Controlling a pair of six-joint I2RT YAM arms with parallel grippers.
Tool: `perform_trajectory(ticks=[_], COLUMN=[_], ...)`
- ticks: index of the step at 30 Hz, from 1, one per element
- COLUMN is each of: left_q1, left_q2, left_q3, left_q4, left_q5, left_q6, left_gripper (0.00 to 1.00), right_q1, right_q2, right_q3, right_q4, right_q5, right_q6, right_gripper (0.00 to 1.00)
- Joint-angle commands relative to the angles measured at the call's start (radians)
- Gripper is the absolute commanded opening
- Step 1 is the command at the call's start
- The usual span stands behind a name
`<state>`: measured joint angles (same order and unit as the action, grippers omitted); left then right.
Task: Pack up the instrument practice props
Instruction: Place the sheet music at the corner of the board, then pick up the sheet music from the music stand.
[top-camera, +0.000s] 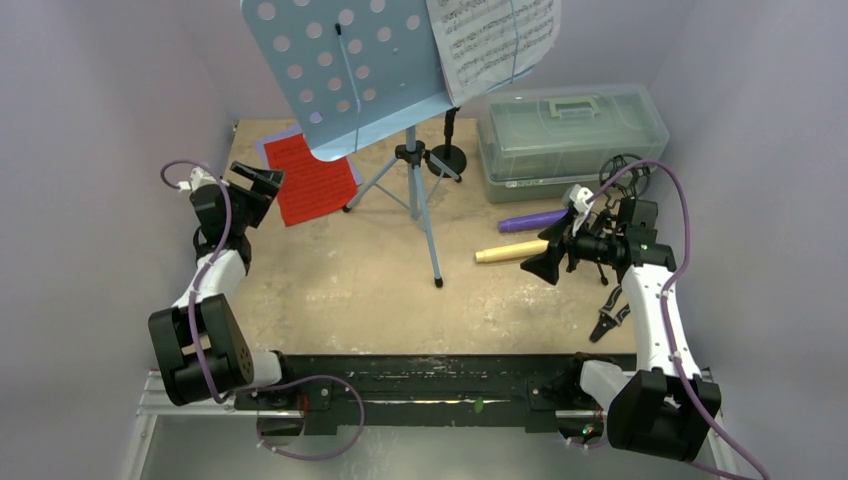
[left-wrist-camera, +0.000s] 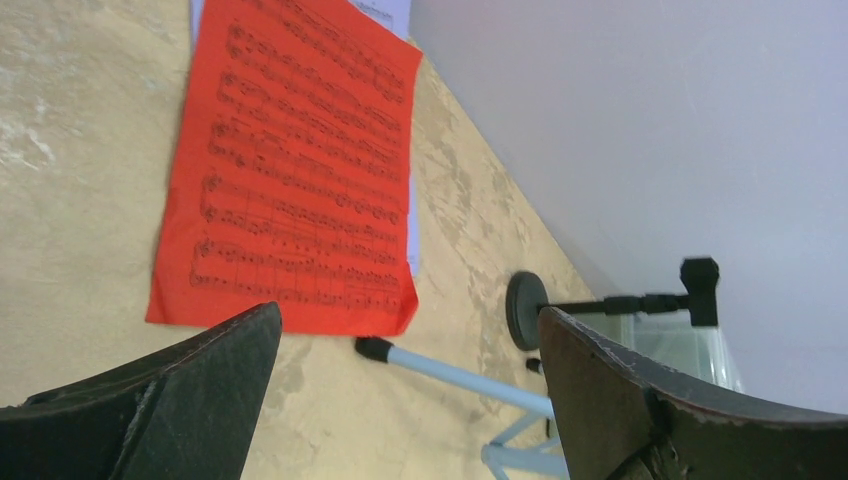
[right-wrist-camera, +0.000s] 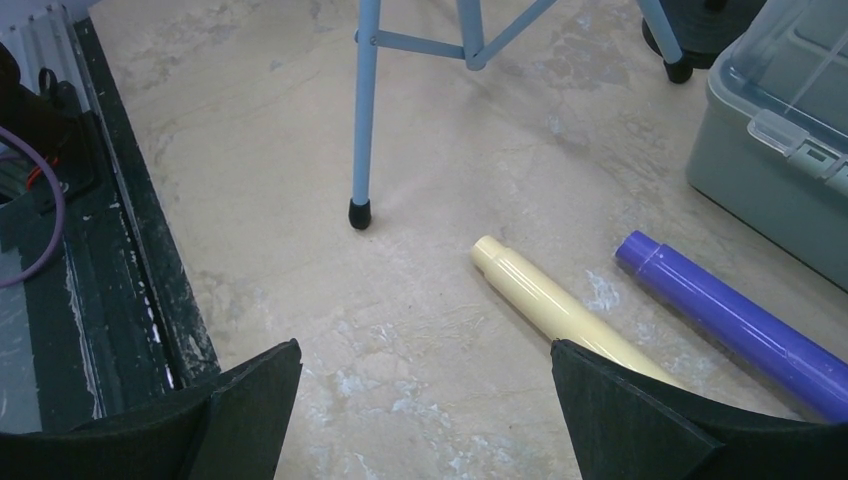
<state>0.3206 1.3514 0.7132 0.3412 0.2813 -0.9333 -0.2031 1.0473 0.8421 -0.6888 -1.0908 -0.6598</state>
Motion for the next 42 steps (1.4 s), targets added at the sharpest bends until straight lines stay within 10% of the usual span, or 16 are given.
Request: perform_trajectory(ticks=[1,8,18,29,35,42], left_q1=[0.008,-0.147,-0.547,-0.65,-0.65,-0.652], left_q2=[-0.063,-0.132,-0.259,-0.36,-0.367,-0.386], left_q3=[-0.07,-0.006,0.112,0.065,0.052,0.049], left_q4=[0.065,-0.077,-0.487,-0.494,-0.487,-0.492], left_q5=[0.172,0.282,-0.134,-0.278,-0.278,-0.309], left_q6=[0.0,0.22,0.645,0.643,0.604,0.613], left_gripper=[1.0,1.0,1.0,1.0,1.0,1.0], right_q1=[0.002,0.001,-0.027,-0.069,-0.068,-0.068], right_q2=[0.014,0.024,0.043,0.092,0.207,0.413], right_q3=[0.023,0.025,0.035,0.101,0.482,1.012], right_q4=[-0.007,-0.028,-0.126,-0.238,-0.48,-0.469], right_q5=[-0.01,-0.01,-0.068,-0.1,-0.064,-0.133], right_q6=[-0.037,-0.074,-0.211,-0.319,-0.404,-0.128], right_gripper=[0.99,0.99,0.99,0.99,0.99,0.99])
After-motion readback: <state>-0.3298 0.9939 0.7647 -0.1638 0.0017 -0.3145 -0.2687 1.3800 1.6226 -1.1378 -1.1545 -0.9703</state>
